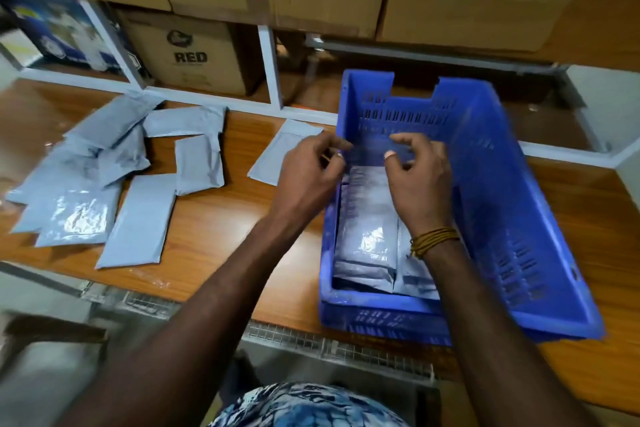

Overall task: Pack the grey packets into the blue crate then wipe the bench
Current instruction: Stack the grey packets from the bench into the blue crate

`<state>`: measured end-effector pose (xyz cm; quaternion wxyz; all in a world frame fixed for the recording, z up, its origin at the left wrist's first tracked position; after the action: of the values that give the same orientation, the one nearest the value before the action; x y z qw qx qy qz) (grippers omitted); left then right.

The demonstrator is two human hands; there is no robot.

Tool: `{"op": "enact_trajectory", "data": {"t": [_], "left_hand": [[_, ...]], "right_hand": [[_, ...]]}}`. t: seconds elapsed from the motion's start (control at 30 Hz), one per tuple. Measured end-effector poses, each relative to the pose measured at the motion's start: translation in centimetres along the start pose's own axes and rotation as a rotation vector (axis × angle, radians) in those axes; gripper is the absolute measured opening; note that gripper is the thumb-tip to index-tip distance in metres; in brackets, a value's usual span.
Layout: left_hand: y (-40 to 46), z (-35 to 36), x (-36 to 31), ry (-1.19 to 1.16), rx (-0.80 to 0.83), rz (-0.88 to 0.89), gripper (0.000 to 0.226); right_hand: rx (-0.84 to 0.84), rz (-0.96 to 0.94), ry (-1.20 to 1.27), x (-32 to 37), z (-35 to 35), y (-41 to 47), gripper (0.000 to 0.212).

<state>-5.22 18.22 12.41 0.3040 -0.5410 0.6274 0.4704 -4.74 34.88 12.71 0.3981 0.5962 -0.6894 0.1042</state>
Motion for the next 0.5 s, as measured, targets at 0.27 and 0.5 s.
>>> {"op": "enact_trajectory", "data": {"t": [0.27, 0.5], "left_hand": [[0.5, -7.8, 11.1, 0.15, -0.163, -0.266, 0.024], [3.6, -12.7, 18.4, 0.348, -0.096, -0.363, 0.028]], "right_hand": [[0.317, -0.148, -0.041, 9.0, 9.9, -0.8, 0.032], [0.666, -0.069, -0.341, 11.8, 21.2, 0.4, 0.046]]}}
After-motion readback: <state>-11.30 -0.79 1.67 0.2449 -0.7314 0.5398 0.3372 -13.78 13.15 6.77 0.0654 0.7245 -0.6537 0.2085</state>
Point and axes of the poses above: each hand's wrist, its own y-axis towards the middle knuckle, its own z-axis out of the palm, x = y × z, the point moved 2 cm from there along y, towards the middle knuckle, and after that the axes turned 9 degrees about -y, right-handed, at the moved point
